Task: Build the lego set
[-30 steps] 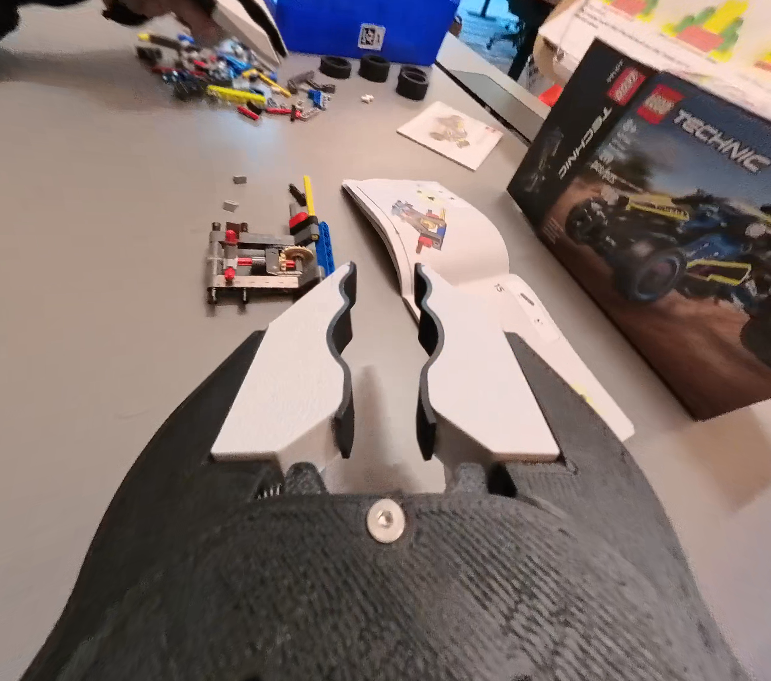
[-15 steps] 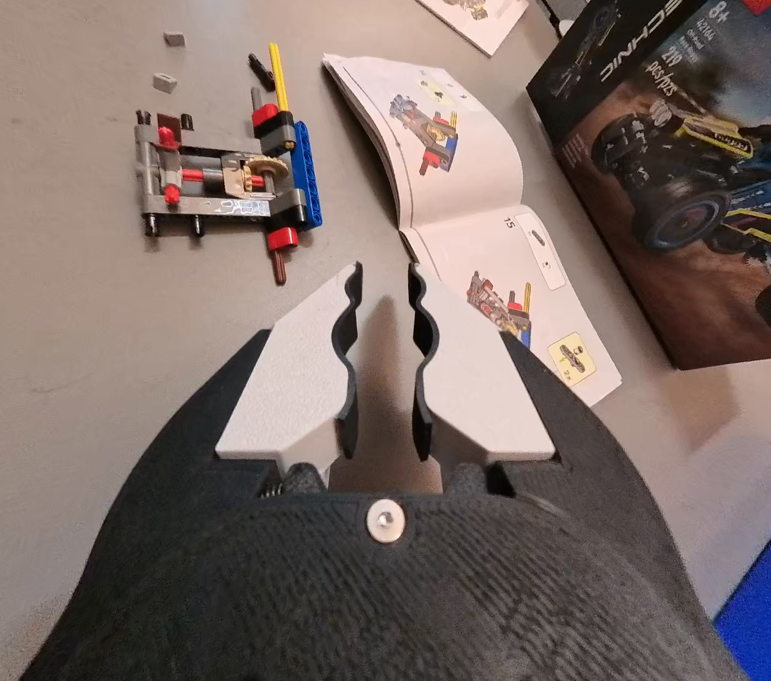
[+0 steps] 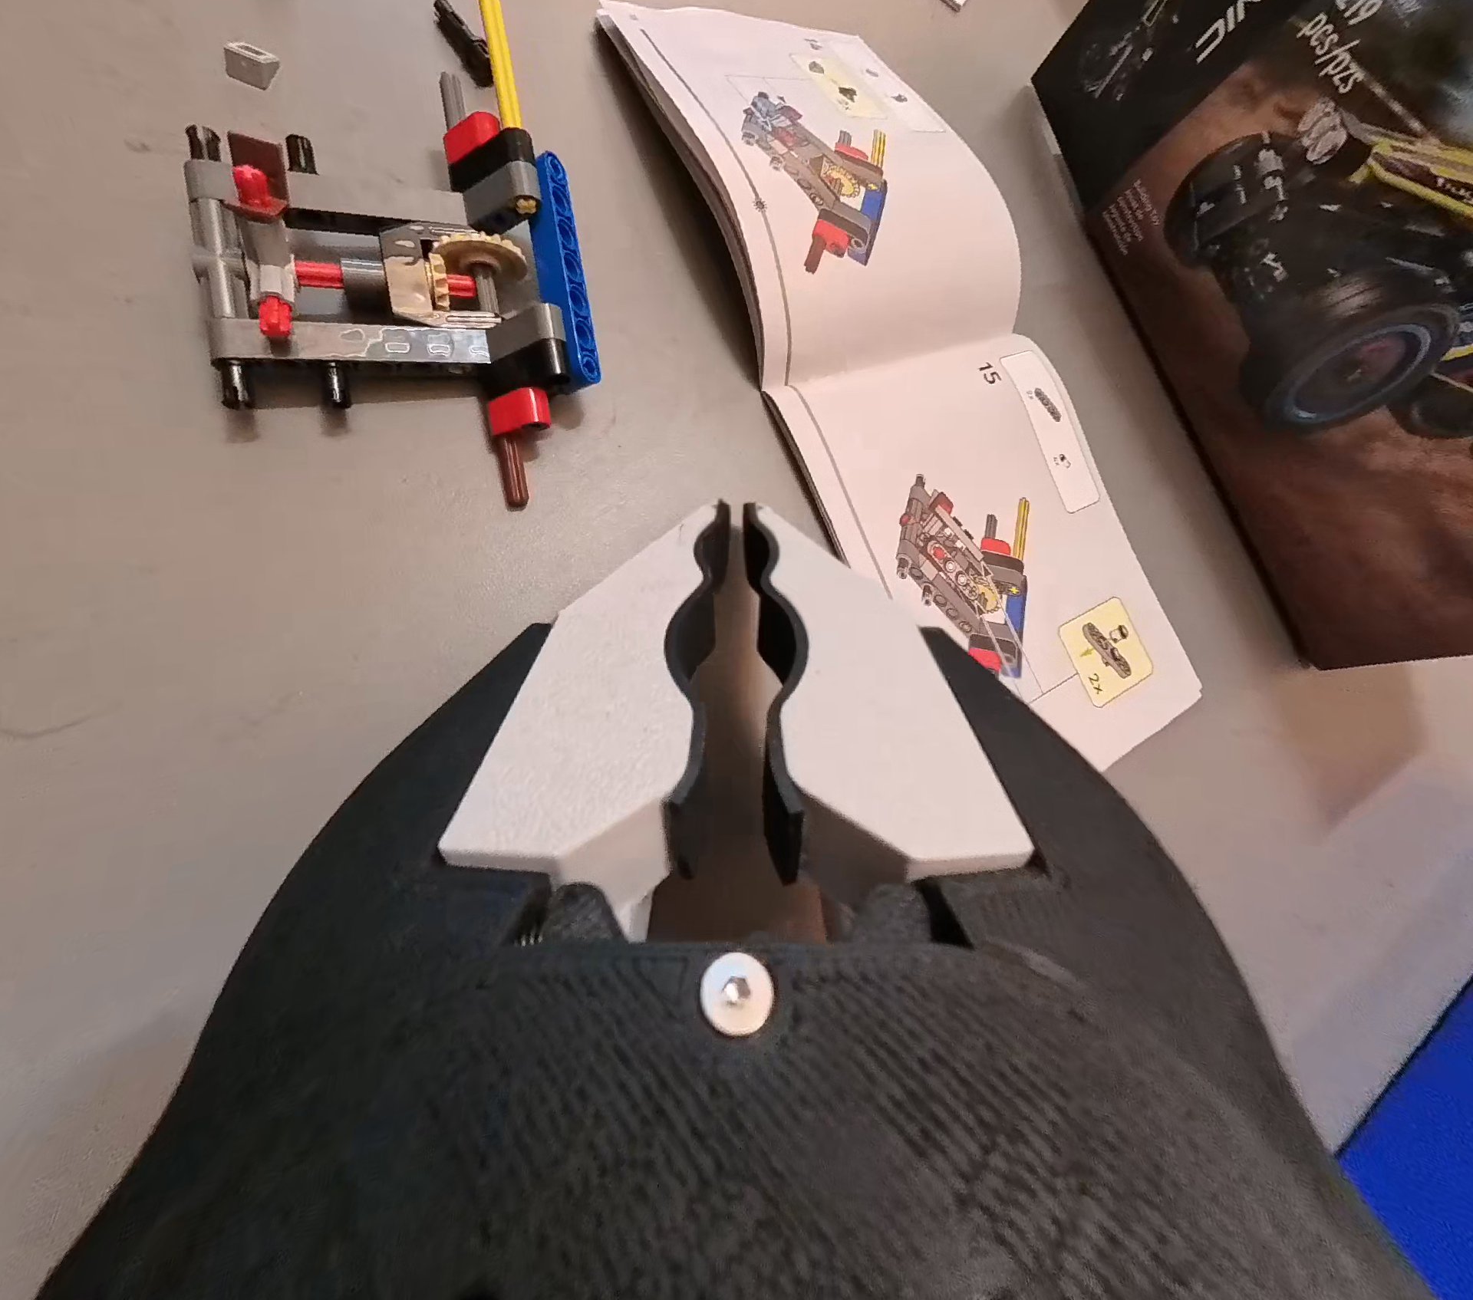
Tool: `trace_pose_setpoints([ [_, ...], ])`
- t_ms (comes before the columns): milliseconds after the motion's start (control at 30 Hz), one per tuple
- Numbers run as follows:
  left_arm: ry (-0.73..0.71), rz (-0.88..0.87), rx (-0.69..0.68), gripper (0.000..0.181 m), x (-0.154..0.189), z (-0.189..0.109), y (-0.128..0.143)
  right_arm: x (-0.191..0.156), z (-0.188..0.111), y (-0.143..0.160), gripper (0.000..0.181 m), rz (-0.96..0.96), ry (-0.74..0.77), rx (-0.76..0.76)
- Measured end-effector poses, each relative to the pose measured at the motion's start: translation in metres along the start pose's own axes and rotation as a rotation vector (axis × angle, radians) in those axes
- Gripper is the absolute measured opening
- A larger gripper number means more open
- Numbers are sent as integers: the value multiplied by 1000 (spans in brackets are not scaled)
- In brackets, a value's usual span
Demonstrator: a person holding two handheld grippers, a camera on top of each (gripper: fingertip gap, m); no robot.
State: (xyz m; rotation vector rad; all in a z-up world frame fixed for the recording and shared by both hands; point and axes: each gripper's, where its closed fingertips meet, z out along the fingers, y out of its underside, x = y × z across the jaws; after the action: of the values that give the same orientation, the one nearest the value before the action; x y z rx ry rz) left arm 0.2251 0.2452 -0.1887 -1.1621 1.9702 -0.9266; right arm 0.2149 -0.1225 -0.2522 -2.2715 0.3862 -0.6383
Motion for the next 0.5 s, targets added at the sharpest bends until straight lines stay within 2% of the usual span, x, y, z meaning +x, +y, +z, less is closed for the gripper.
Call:
trace_pose_setpoints([
  [233,-44,66,-24,0,3,1,0,-1,0,0,0,-4,-2,-3],
  [500,-97,1,22,0,-11,-8,-4,-1,0,0,0,1,-14,-2],
])
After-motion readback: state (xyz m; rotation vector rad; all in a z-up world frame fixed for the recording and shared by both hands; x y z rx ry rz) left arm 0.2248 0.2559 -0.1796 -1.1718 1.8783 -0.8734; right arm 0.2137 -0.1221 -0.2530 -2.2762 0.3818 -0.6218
